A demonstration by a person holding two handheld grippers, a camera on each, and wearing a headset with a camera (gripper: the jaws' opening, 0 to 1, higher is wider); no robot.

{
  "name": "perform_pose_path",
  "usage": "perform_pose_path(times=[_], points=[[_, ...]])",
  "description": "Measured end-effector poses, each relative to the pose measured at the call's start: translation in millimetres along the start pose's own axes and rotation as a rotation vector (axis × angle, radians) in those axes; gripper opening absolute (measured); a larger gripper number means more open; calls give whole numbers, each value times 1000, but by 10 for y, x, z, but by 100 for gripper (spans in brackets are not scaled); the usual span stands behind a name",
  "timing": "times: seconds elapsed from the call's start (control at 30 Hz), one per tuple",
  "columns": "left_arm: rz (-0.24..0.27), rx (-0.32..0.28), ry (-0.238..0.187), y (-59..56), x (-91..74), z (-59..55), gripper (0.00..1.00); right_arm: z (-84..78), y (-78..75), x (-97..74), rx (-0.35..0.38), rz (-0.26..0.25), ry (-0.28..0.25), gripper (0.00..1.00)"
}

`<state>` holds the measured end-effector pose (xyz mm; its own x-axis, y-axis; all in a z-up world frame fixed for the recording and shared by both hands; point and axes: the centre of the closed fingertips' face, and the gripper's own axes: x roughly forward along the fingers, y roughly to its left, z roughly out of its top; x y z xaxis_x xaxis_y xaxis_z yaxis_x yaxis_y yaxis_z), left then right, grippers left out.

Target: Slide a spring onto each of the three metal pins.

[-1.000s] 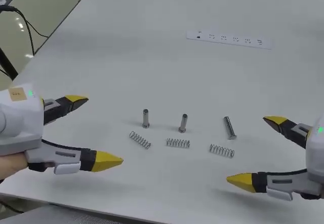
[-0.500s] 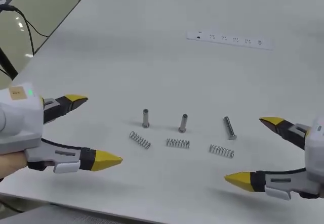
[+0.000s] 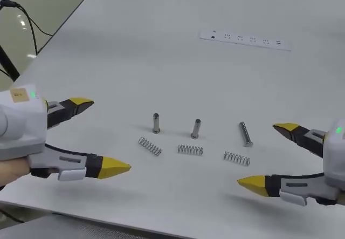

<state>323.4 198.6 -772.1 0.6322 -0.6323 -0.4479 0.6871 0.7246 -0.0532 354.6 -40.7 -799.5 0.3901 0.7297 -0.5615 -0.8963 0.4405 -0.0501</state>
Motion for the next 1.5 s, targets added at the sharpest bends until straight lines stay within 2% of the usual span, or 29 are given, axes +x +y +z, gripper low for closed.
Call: perform_pose_path(times=[0.23,0.47,0.67,0.83,1.27,1.5], points=[[8,-1,-4,23,-7,8,98,86,-91,40,76,-1,13,73],[3,-1,-4,11,-4,1,98,176,-156,112,71,2,15,65],[1,-1,-7,3,-1,1,98,195,-206,174,115,5,37,61],[1,-4,-5,4,-11,-17,98,216,-276,231,147,0,51,53],[3,-5,-7,11,-10,-8,98,58,-545,407,272,-61,151,36],[2,-7,-8,14,-8,-10,98,-41,-626,496,338,-74,194,28]])
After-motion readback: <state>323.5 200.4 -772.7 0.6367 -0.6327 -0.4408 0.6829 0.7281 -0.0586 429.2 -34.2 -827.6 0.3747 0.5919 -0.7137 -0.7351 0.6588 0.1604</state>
